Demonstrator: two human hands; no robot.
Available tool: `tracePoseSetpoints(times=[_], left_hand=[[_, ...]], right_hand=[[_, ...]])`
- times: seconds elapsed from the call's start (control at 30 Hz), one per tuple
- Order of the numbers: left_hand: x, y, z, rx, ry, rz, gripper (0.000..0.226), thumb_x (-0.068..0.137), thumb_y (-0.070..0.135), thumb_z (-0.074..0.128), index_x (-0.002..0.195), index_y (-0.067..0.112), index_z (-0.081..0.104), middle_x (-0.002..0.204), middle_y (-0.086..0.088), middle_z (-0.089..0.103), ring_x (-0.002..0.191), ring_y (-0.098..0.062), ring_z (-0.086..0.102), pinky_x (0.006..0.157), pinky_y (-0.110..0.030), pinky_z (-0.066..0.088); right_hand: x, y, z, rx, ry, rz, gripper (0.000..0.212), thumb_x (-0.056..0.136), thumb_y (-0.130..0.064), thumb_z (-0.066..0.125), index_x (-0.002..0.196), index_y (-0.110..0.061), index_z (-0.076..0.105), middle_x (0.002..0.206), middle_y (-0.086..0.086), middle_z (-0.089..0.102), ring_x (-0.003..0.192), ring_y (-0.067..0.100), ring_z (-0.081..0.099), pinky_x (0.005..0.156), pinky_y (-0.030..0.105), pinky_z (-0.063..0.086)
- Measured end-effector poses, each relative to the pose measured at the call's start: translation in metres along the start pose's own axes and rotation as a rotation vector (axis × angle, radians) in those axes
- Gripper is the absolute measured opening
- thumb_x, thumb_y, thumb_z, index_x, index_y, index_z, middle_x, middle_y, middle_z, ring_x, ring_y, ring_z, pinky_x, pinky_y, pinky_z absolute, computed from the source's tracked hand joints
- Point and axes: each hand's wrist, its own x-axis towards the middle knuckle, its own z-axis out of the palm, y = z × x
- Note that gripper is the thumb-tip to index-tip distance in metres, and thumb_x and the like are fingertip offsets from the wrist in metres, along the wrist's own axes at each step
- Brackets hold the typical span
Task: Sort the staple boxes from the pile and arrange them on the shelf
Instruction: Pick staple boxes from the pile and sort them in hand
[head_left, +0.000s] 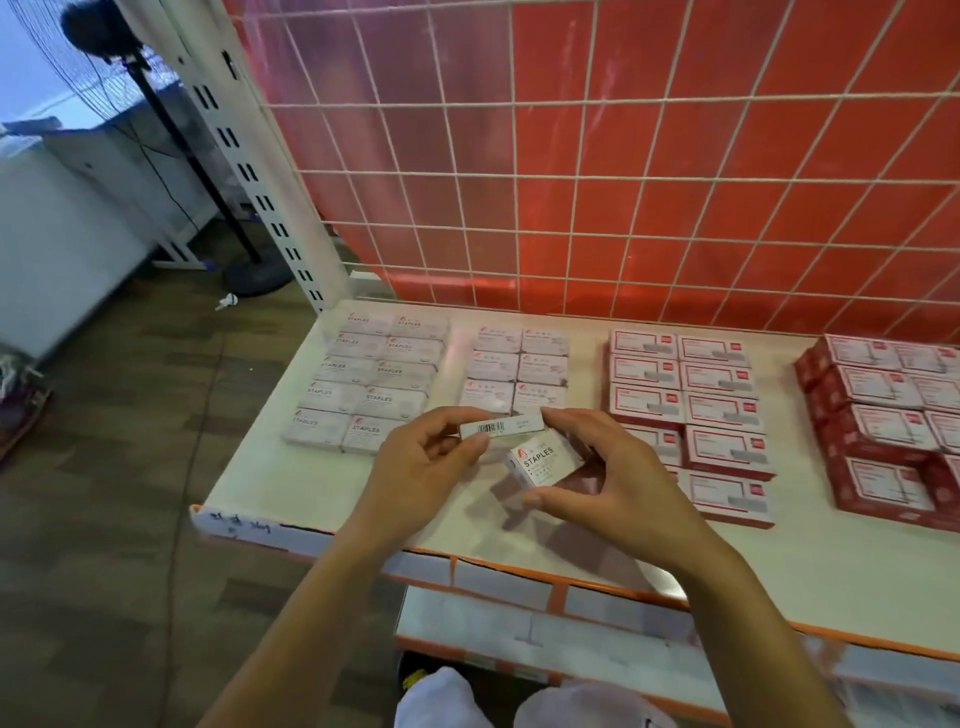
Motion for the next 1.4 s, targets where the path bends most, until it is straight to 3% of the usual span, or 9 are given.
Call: tracePoseSetpoints(times=[0.1,0.17,0.4,0.53,0.67,0.9,1.03,1.2,1.4], left_hand=[[0.009,-0.005,-0.029,0.014,0.009,-0.013,0.019,0.088,0.011,0.064,0.098,0.027,0.067,0.083,0.016,0.072,0.079,-0.007,0.068,0.071,-0.022,0.056],[0.016,-0.009,-0.048,0.0,0.006,-0.018,0.012,0.089,0.017,0.062,0.096,0.025,0.067,0.075,0.008,0.07,0.073,-0.011,0.067,0.071,-0.024,0.056],[0.035,-0.022,-0.102,-0.072,-0.066,-0.037,0.021,0.096,0.024,0.05,0.109,0.017,0.066,0.096,-0.002,0.072,0.084,-0.018,0.07,0.074,-0.027,0.057],[0.049,-0.027,-0.124,-0.311,-0.026,-0.153,0.027,0.09,0.025,0.058,0.113,0.01,0.058,0.107,-0.007,0.071,0.096,-0.021,0.069,0.081,-0.032,0.057],[0.061,-0.027,-0.134,-0.476,-0.003,-0.235,0.034,0.087,0.015,0.066,0.115,0.0,0.055,0.105,-0.014,0.071,0.101,-0.03,0.067,0.089,-0.041,0.054],[0.067,-0.021,-0.144,-0.514,-0.209,-0.237,0.035,0.091,0.007,0.06,0.123,0.017,0.051,0.102,-0.008,0.073,0.095,-0.026,0.07,0.082,-0.039,0.057],[0.075,-0.024,-0.155,-0.482,-0.302,-0.224,0.048,0.09,0.003,0.061,0.132,0.021,0.045,0.11,-0.009,0.07,0.099,-0.026,0.069,0.079,-0.036,0.056],[0.09,-0.027,-0.165,-0.233,-0.295,-0.199,0.056,0.078,-0.001,0.073,0.127,0.018,0.053,0.112,-0.002,0.069,0.098,-0.018,0.069,0.081,-0.036,0.058],[0.097,-0.034,-0.169,0.071,-0.258,-0.079,0.051,0.074,0.002,0.078,0.117,0.025,0.063,0.102,0.005,0.069,0.088,-0.011,0.069,0.079,-0.035,0.059]], right_hand=[[0.015,-0.013,0.023,0.038,0.026,0.007,0.074,0.068,-0.04,0.08,0.133,-0.032,0.045,0.119,-0.024,0.046,0.111,-0.007,0.045,0.085,0.006,0.043],[0.024,-0.022,0.038,0.068,0.054,0.007,0.071,0.067,-0.04,0.08,0.129,-0.035,0.047,0.117,-0.026,0.047,0.11,-0.009,0.045,0.087,0.007,0.042],[0.053,-0.048,0.084,0.113,0.122,0.048,0.062,0.067,-0.034,0.082,0.118,-0.047,0.048,0.116,-0.023,0.051,0.106,-0.007,0.05,0.086,0.014,0.047],[0.061,-0.057,0.112,0.124,0.135,0.068,0.062,0.067,-0.038,0.081,0.122,-0.037,0.055,0.117,-0.017,0.054,0.104,-0.002,0.054,0.084,0.021,0.051],[0.065,-0.071,0.142,0.112,0.154,0.078,0.058,0.069,-0.034,0.081,0.115,-0.045,0.048,0.117,-0.02,0.051,0.103,-0.008,0.05,0.082,0.01,0.047],[0.072,-0.084,0.168,0.121,0.223,0.099,0.058,0.068,-0.034,0.081,0.112,-0.048,0.046,0.115,-0.024,0.051,0.105,-0.007,0.051,0.086,0.013,0.048],[0.075,-0.086,0.173,0.111,0.213,0.13,0.063,0.068,-0.037,0.081,0.119,-0.044,0.045,0.119,-0.022,0.05,0.108,-0.007,0.05,0.087,0.013,0.048],[0.08,-0.087,0.167,0.092,0.254,0.142,0.072,0.063,-0.048,0.077,0.128,-0.033,0.05,0.121,-0.021,0.05,0.107,-0.013,0.048,0.083,0.006,0.044],[0.085,-0.082,0.16,0.11,0.296,0.181,0.071,0.066,-0.037,0.082,0.129,-0.031,0.052,0.122,-0.016,0.053,0.103,0.0,0.057,0.083,0.01,0.047]])
